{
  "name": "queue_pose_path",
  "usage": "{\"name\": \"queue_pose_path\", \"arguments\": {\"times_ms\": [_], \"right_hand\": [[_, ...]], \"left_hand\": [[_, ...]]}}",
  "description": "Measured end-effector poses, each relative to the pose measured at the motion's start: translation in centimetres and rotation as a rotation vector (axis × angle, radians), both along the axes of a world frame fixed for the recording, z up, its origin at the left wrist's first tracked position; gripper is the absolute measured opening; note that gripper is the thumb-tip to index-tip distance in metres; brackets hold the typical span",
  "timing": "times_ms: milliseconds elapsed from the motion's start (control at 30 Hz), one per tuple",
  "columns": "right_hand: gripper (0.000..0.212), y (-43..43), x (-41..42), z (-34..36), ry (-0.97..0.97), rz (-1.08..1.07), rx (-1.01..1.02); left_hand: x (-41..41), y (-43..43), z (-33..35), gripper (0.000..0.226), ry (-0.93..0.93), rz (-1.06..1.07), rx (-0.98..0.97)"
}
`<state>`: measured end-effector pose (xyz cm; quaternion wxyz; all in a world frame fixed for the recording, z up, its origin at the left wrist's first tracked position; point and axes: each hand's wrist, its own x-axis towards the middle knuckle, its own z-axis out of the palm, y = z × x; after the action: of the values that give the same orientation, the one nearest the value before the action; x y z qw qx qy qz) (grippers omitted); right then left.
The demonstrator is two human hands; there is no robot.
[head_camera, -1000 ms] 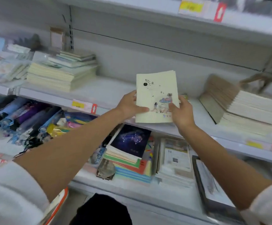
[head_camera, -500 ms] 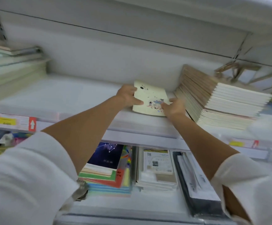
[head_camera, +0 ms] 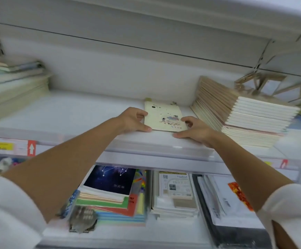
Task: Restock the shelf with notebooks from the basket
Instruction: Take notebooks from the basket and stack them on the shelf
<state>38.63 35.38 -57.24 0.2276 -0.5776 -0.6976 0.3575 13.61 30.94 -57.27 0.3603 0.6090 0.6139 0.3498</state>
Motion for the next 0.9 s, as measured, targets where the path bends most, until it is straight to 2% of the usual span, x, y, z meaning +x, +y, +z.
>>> {"name": "queue_pose_path", "arguments": {"times_ms": [67,167,300,533,633,800,900], "right_hand": [[0.077,0.4,0.1,-0.6,0.051,-0.023,0.062],[0.075,1.0,0.0,-0.9,0.096,-0.058,0.072],[0.07,1.9,-0.2,-0.9,0.191,-0.118,0.014],[0.068,2.9,-0.7,-1.2,0.213,-0.109,0.015],[0.059,3.0,-0.7,-1.3,0.317,-0.136,0.024],[0.052,2.9,-0.5,-1.0,0.273,-0.098,0.015],[0.05,3.2,-0.4,-1.2,0.271,-0.12,0.045]], "left_hand": [[0.0,0.2,-0.4,0.062,-0.023,0.048,0.055],[-0.3,0.7,-0.9,0.041,-0.03,0.138,0.102],[-0.2,1.2,-1.3,0.032,-0.029,0.179,0.14],[-0.3,1.7,-1.8,0.027,0.013,0.197,0.171],[-0.5,1.9,-1.8,0.025,0.034,0.172,0.157],[-0.3,2.1,-1.8,0.04,0.081,0.146,0.165],[-0.3,2.3,-1.6,0.038,0.137,0.163,0.18]]}}
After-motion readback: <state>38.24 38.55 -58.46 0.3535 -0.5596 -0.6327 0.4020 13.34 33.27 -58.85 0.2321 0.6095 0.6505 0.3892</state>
